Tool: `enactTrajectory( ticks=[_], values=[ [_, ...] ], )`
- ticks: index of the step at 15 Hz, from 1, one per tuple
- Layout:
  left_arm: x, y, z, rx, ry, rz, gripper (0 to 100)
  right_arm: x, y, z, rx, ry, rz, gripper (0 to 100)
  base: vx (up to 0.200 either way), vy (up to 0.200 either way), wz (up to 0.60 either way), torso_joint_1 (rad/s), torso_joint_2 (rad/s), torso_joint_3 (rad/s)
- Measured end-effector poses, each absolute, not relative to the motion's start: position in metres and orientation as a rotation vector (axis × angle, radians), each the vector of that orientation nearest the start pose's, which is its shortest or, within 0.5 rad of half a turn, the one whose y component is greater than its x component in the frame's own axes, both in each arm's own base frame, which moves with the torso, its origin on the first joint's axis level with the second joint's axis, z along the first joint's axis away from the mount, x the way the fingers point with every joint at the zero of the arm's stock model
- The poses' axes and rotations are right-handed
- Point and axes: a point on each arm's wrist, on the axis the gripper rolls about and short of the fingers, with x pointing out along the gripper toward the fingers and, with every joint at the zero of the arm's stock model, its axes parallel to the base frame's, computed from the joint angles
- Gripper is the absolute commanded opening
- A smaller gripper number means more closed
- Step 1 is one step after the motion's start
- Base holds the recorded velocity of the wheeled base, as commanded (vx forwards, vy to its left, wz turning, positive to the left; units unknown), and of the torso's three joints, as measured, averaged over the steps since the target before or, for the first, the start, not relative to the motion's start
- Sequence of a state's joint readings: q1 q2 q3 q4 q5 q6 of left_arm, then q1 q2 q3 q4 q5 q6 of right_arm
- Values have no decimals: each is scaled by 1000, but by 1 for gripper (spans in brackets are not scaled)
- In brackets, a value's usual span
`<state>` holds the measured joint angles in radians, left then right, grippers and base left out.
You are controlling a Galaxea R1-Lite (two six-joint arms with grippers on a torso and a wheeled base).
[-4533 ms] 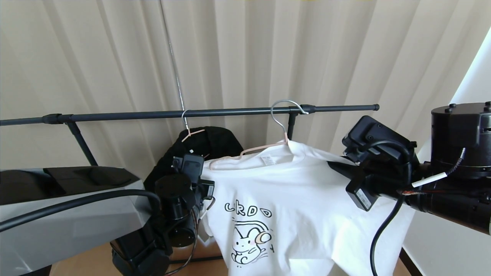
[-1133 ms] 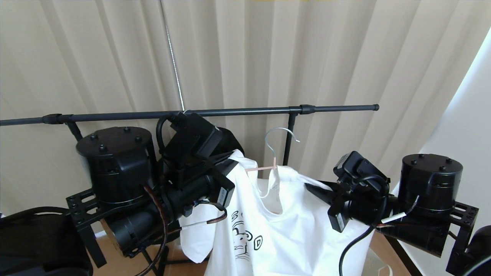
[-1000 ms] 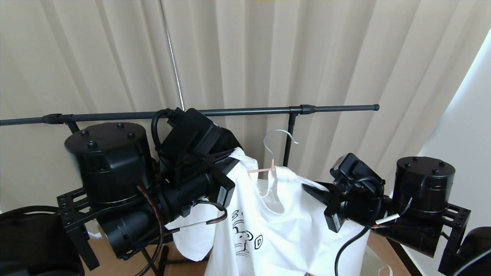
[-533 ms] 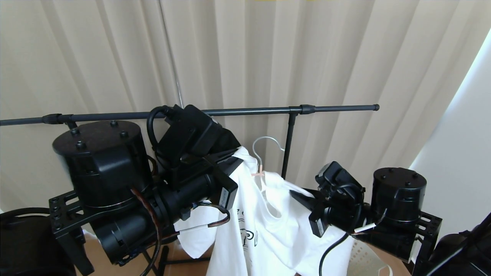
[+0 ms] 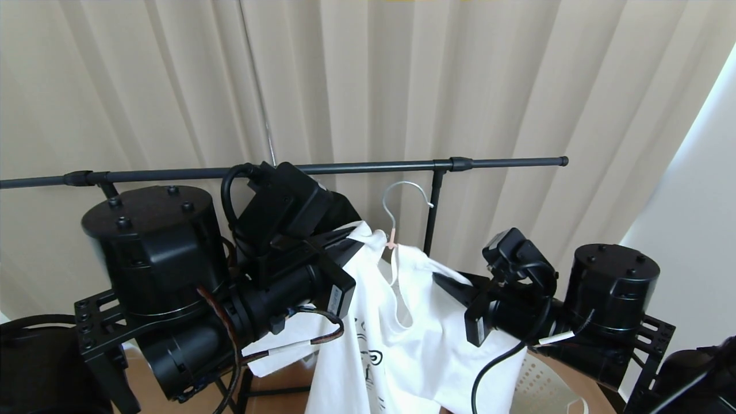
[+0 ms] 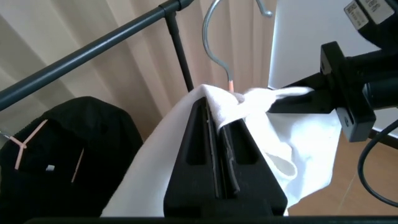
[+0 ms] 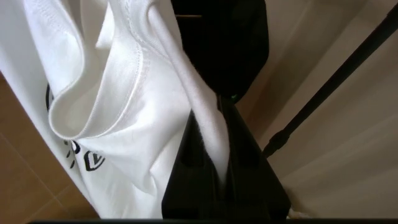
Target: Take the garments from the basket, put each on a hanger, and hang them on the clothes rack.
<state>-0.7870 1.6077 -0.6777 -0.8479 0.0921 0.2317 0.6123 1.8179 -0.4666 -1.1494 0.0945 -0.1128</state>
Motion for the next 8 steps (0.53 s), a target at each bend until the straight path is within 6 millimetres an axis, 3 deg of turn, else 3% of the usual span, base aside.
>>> enactTrajectory(
  ticks=[8],
  values=[
    [196,-195,192,267,15,-704,0,234,166,134,-70,119,704,0,0,0,0,0,0,0]
  ],
)
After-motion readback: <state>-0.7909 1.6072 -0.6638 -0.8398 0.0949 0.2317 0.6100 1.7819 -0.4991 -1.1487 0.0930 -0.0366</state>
